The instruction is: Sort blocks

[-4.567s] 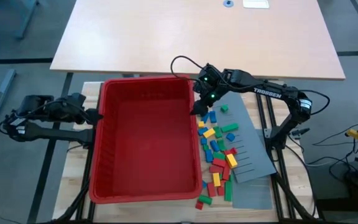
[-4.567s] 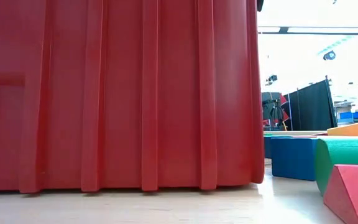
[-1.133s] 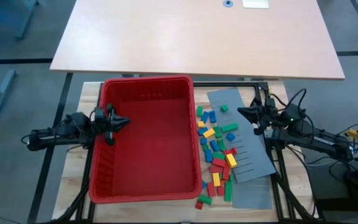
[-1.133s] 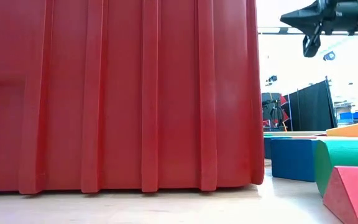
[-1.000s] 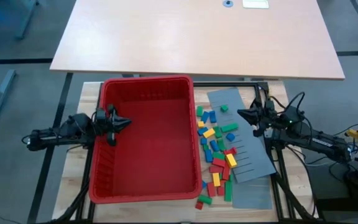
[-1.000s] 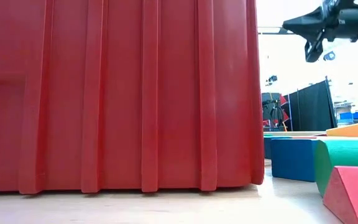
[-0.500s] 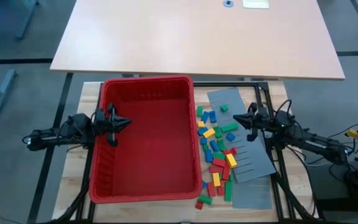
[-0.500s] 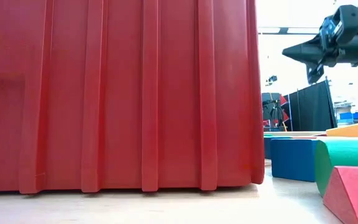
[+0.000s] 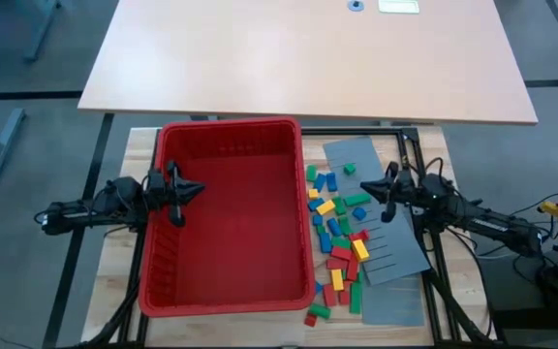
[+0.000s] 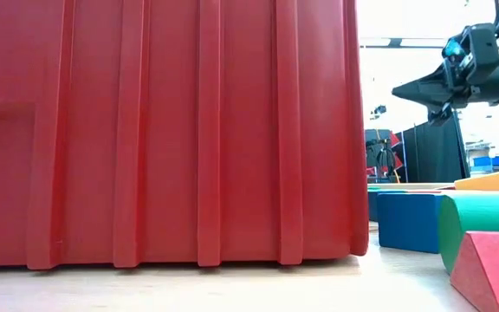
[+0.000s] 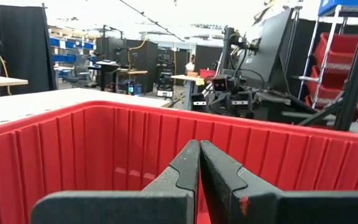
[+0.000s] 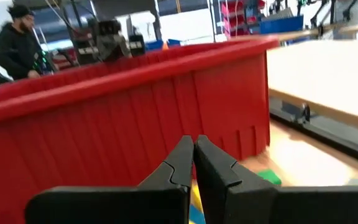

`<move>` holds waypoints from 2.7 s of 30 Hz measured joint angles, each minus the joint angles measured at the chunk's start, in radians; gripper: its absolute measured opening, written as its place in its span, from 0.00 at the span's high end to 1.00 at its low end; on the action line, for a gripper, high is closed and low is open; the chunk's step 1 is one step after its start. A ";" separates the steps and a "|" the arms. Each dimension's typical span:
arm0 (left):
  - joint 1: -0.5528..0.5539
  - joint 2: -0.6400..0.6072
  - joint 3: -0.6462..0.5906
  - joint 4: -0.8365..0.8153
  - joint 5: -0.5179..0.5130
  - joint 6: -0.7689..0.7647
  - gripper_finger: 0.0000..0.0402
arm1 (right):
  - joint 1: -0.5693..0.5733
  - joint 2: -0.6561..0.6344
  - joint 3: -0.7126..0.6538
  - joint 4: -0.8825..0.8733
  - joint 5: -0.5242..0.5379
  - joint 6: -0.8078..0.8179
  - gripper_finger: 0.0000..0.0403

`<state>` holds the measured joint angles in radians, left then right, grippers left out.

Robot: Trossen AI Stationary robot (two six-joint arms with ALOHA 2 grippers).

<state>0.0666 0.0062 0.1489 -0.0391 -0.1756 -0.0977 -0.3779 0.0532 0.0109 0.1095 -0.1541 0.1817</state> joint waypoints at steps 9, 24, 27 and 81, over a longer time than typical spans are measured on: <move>0.000 0.003 0.039 -0.031 0.000 0.037 1.00 | 0.000 0.001 -0.001 -0.077 0.029 -0.008 1.00; 0.000 0.004 0.047 -0.013 0.001 0.036 1.00 | 0.000 0.034 -0.001 -0.083 0.046 0.155 1.00; 0.000 0.004 0.048 -0.012 0.001 0.036 1.00 | 0.000 0.049 0.000 -0.085 0.051 0.184 1.00; 0.001 0.018 0.051 -0.014 0.001 0.036 1.00 | 0.000 0.061 0.000 -0.083 0.051 0.158 1.00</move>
<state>0.0671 0.0242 0.1997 -0.0536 -0.1741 -0.0612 -0.3779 0.1146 0.0105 0.0265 -0.1036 0.3401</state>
